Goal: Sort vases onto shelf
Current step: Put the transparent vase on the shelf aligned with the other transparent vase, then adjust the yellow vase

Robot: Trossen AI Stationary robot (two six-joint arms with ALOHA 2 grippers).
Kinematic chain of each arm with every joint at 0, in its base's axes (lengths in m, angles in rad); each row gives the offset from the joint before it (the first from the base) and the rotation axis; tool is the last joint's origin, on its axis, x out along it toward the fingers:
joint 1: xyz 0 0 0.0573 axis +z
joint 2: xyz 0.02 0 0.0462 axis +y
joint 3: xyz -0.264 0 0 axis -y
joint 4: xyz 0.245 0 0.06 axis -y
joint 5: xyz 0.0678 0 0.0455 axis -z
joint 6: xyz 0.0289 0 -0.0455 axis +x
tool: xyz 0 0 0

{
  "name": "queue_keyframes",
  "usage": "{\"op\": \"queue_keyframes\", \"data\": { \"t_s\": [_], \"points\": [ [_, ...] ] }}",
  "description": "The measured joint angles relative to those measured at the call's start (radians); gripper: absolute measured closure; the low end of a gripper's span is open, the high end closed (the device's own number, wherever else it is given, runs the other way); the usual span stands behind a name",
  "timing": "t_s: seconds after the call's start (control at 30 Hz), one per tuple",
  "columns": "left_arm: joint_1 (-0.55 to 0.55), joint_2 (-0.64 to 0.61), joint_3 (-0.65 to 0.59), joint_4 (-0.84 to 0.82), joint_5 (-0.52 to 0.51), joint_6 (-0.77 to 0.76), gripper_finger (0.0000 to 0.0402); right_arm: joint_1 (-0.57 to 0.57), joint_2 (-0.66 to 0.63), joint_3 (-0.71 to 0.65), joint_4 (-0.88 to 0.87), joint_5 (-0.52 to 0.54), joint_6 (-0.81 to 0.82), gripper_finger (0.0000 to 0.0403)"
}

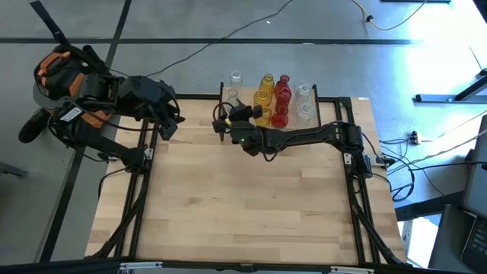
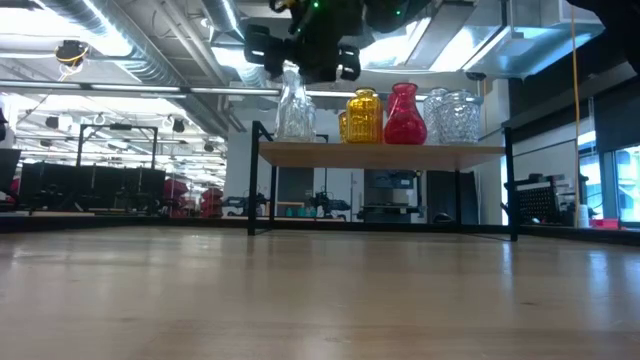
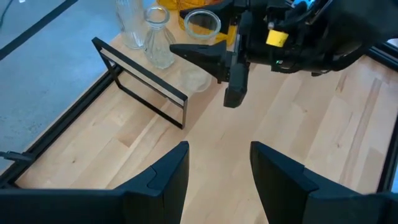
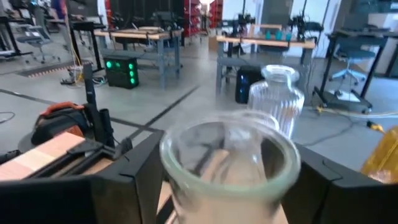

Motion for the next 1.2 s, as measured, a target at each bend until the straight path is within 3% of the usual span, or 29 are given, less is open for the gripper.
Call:
{"op": "queue_keyframes", "data": {
  "t_s": [0.33,0.5,0.77,0.87,1.0,1.1,1.2],
  "points": [
    [0.0,0.0,0.0,0.0,0.004,0.003,0.0239,0.014,-0.015,0.0,0.05,0.043,-0.12,0.0166],
    [0.0,0.0,0.0,0.0,0.003,0.003,0.0239,0.025,-0.031,0.0,0.163,0.045,-0.239,0.0166],
    [0.0,0.0,0.0,0.0,0.003,0.003,0.0239,0.112,-0.133,0.001,0.475,0.021,-0.639,0.0166],
    [0.0,0.0,0.0,0.0,-0.003,0.003,0.0239,0.17,-0.19,0.001,0.505,0.044,-0.697,0.0166],
    [0.0,0.0,0.0,0.001,-0.019,0.003,0.0239,0.25,-0.254,-0.036,0.404,0.053,-0.575,0.0175],
    [0.0,0.0,0.0,0.001,-0.023,0.003,0.0239,0.306,-0.269,-0.096,0.197,0.082,-0.258,0.021],
    [0.0,0.0,0.0,0.003,-0.023,0.003,0.0239,0.325,-0.249,-0.153,0.032,0.02,0.038,0.0266]
  ]
}}
